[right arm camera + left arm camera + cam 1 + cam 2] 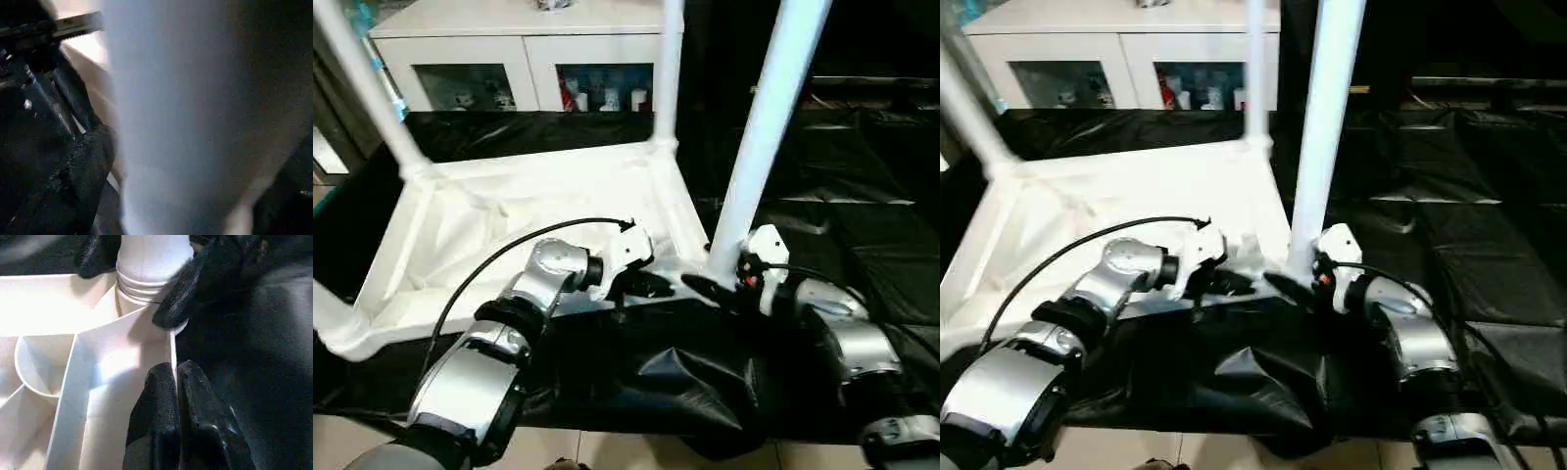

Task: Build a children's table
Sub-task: Rotate leg to tighten

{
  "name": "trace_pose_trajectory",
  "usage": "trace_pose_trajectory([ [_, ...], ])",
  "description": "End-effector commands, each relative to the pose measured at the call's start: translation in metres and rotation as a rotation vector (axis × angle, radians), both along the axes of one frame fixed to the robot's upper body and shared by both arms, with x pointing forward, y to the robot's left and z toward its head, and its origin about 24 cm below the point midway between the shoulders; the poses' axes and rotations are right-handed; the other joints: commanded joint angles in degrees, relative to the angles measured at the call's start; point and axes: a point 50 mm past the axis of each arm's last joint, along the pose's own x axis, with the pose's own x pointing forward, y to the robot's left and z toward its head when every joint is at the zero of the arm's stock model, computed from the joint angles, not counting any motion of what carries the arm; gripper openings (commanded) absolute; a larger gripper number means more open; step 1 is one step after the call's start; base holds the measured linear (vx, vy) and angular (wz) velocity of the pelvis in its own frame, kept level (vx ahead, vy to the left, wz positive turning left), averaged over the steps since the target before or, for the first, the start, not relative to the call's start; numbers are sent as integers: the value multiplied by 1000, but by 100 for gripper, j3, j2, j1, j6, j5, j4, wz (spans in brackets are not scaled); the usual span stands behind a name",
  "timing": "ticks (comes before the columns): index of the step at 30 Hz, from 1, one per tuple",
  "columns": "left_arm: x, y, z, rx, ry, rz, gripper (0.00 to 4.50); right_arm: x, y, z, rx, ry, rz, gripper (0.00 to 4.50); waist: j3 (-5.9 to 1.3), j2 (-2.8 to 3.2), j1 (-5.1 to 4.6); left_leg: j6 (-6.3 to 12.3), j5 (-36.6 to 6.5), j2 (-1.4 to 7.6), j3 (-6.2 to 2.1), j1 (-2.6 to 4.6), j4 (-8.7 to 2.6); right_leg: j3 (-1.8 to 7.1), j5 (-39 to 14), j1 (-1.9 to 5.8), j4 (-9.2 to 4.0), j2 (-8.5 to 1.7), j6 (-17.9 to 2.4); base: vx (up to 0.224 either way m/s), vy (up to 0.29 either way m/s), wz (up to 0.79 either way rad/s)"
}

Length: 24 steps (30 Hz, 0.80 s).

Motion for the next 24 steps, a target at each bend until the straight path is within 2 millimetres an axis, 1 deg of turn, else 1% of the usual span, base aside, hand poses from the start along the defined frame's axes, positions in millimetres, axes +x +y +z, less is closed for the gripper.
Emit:
trace_pose_trajectory([
  [1,-2,-1,2,-14,-1,-49,0,-2,0,3,7,7,40,384,-377,-107,5,679,-1156,240,-87,142,-336,114,-592,273,-301,-272,-1550,0,0,0],
  [2,-2,-1,2,-14,0,-50,0,-2,-1,4,8,9,43,384,-378,-111,5,667,-1168,234,-81,142,-329,115,-583,268,-300,-273,-1558,0,0,0],
  [3,-2,2,3,-16,5,-55,0,-3,-2,4,10,17,58,384,-374,-170,0,676,-1167,225,-76,130,-329,113,-616,279,-305,-279,-1553,0,0,0],
  [4,-2,3,3,-18,7,-58,0,-4,-3,5,13,22,66,384,-377,-151,13,674,-1156,227,-82,129,-326,114,-655,281,-298,-292,-1554,0,0,0],
  [5,-3,5,4,-20,11,-62,0,-4,-3,5,19,30,78,357,-376,-146,12,683,-1129,220,-78,126,-320,114,-706,280,-306,-289,-1534,0,0,0],
  [7,-3,7,4,-20,14,-64,0,-5,-3,6,27,35,86,357,-381,-153,16,698,-1048,227,-80,124,-318,114,-655,278,-296,-286,-1528,0,0,0],
  [10,-3,9,4,-20,19,-67,0,-5,-2,6,32,38,92,321,-392,-145,18,735,-943,226,-83,120,-308,109,-516,277,-275,-283,-1544,0,0,0],
  [12,-3,10,3,-19,22,-70,0,-6,-1,4,41,45,99,312,-394,-148,18,764,-915,223,-82,112,-303,107,-440,280,-265,-281,-1564,0,0,0],
  [13,-4,10,3,-19,23,-70,0,-6,0,4,44,47,101,306,-392,-143,21,770,-927,223,-82,115,-303,104,-456,276,-269,-281,-1562,0,0,0],
  [15,-4,10,3,-20,25,-72,0,-8,1,3,51,53,105,281,-393,-142,19,748,-951,223,-81,119,-303,105,-504,275,-274,-282,-1553,0,0,0],
  [16,-4,10,3,-20,25,-72,0,-8,1,2,52,55,106,276,-392,-143,20,744,-952,223,-81,118,-304,106,-511,275,-275,-281,-1550,0,0,0],
  [18,-4,9,3,-21,23,-68,0,-10,2,0,58,62,104,271,-392,-116,20,734,-970,227,-82,128,-308,108,-494,268,-284,-275,-1546,0,0,0],
  [20,-3,8,2,-21,16,-53,0,-11,2,-2,70,64,83,267,-397,-123,18,716,-982,225,-84,125,-307,104,-471,274,-273,-275,-1560,0,0,0],
  [22,-2,6,2,-22,7,-36,0,-11,3,-4,74,65,54,267,-391,-110,15,689,-1003,230,-87,128,-314,107,-480,268,-275,-272,-1558,0,0,0],
  [23,2,3,2,-17,-15,29,0,-8,5,-9,78,42,-42,267,-392,-104,11,666,-1039,230,-90,126,-316,105,-517,269,-276,-277,-1553,0,0,0],
  [24,2,3,2,-17,-15,29,0,-8,5,-9,78,42,-42,266,-381,-108,-5,601,-1129,230,-92,133,-327,105,-638,253,-299,-279,-1528,0,0,0],
])
